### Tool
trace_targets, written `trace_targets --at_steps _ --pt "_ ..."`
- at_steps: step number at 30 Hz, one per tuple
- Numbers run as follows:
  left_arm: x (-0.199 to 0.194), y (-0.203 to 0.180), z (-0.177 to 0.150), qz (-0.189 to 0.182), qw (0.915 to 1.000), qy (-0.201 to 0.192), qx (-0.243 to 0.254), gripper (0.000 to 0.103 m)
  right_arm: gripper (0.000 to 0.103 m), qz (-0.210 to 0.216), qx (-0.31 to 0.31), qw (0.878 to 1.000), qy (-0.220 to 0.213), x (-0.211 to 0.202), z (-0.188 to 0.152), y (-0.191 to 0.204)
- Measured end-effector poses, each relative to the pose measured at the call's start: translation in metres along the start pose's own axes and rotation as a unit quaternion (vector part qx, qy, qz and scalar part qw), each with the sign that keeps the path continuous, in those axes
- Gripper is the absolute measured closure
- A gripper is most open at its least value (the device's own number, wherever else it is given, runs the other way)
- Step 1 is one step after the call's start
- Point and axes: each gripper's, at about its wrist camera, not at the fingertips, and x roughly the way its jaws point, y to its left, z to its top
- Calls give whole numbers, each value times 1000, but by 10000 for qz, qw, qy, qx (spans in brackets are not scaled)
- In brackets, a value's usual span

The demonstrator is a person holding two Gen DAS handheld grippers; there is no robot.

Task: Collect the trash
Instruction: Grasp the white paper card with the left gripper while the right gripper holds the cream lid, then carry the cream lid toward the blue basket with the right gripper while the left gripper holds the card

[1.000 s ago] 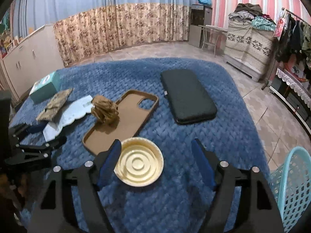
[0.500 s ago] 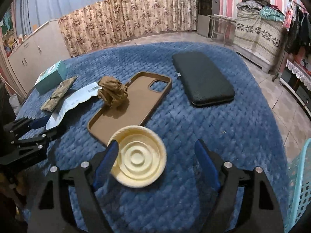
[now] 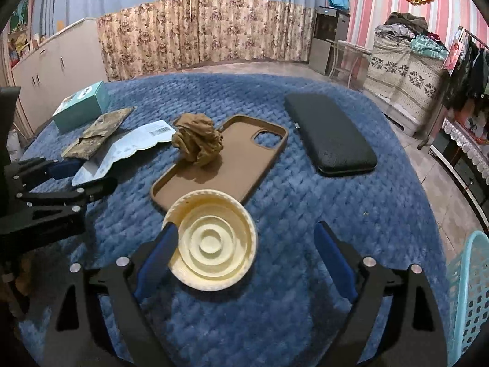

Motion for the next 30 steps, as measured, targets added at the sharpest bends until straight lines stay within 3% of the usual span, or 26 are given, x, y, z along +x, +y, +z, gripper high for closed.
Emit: trace_targets --at_steps 2,15,19,21,23,24,30 --pt "-4 1 -5 -30 10000 -4 -36 54 15 -33 117 9999 25 0 -2 -1" --pt "-34 12 -39 164 9984 -125 -525 54 15 -371 325 9983 -322 -27 -10 -4" --pt "-33 13 -41 168 9983 -112 -554 54 15 -462 511 9975 -184 -29 -13 -21" --pt "-32 13 -42 184 9984 -91 -525 54 21 -529 597 9967 -159 -30 -12 -30" --pt "-31 17 -40 183 9985 -74 -519 54 46 -391 862 9955 -26 -28 -14 -43" --pt "-31 17 -40 179 9984 -78 -523 53 51 -351 963 9947 27 -27 -14 -48" --pt "-29 18 -39 177 9984 -81 -526 54 49 -227 1278 9915 113 -27 -20 -67"
